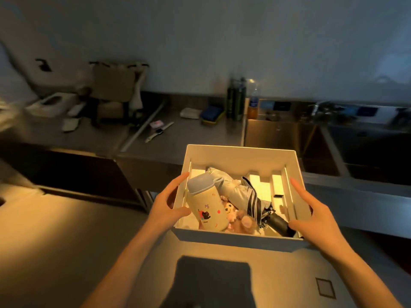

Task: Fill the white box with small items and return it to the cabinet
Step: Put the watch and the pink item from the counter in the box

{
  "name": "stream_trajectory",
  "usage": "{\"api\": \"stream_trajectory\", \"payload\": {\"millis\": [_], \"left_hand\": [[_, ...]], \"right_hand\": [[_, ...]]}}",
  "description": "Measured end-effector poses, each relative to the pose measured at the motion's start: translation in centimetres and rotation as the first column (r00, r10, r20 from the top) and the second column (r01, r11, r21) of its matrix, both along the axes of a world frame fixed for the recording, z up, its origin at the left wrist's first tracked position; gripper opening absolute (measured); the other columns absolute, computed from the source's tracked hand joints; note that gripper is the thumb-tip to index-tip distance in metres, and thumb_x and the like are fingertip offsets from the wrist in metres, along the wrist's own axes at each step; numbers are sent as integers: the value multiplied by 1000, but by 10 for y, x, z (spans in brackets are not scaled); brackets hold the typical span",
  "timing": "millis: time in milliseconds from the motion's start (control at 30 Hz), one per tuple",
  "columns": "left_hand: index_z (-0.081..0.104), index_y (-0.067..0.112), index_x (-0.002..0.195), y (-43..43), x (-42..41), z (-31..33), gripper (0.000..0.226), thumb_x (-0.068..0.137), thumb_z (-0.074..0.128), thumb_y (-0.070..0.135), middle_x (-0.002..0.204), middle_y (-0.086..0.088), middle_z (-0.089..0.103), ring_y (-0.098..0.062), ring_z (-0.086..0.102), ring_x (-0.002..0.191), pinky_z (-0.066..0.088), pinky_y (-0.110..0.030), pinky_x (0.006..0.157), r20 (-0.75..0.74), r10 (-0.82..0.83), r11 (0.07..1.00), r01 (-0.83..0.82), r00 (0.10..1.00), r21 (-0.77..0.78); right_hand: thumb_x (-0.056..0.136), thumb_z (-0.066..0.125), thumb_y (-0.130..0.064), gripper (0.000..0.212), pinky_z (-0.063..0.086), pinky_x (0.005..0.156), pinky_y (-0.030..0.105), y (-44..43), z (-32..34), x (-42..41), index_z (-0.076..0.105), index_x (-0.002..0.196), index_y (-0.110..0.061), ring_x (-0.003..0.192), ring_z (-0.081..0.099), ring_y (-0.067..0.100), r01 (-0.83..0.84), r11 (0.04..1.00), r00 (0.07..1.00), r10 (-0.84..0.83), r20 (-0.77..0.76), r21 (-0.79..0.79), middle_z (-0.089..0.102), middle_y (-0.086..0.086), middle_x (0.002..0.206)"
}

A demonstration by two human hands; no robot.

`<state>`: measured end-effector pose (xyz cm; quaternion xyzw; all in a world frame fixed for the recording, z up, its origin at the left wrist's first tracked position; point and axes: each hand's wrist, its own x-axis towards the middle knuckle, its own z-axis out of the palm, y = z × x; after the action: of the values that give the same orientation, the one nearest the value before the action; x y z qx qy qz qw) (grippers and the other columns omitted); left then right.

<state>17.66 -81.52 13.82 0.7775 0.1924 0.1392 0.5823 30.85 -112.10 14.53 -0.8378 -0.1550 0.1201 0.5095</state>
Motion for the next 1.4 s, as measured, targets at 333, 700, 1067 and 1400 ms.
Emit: {"api": "stream_trajectory", "payload": {"millis": [333, 700, 1067, 1400], "left_hand": [[45, 63, 119, 167, -12, -28, 88, 74, 72, -8, 118, 39, 37, -3, 39, 116, 48, -15, 65, -70, 184, 981, -188, 980, -55], [46, 68, 115, 292, 48, -48, 91, 74, 72, -9, 118, 32, 41, 5, 46, 100, 46, -9, 53, -134, 245, 961, -258, 960, -94], [46, 65, 122, 395, 210, -51, 93, 75, 69, -12, 115, 34, 44, 2, 52, 102, 55, -22, 65, -121, 167, 971, -184, 979, -151], [47, 55, 127, 442, 334, -76, 89, 74, 65, -15, 124, 23, 52, -1, 59, 107, 56, -23, 72, -108, -18, 973, -7, 994, -231]], "right_hand": [[72, 69, 14, 102, 53, 55, 17, 190, -32, 37, 31, 140, -52, 106, 56, 23, -173, 985, 984, 173, -46, 3, 37, 0, 147], [71, 69, 16, 103, 55, 65, 16, 324, -44, 107, 31, 141, -49, 124, 40, 19, -196, 981, 975, 193, -109, -9, 35, -2, 148], [71, 66, 17, 104, 60, 66, 38, 419, -63, 249, 32, 141, -51, 78, 67, 18, -138, 988, 986, 144, -78, 75, 41, 2, 148], [72, 69, 13, 103, 53, 57, 13, 449, -86, 341, 31, 139, -56, 86, 62, 6, -4, 1000, 990, 6, -139, 18, 48, -7, 128]]}}
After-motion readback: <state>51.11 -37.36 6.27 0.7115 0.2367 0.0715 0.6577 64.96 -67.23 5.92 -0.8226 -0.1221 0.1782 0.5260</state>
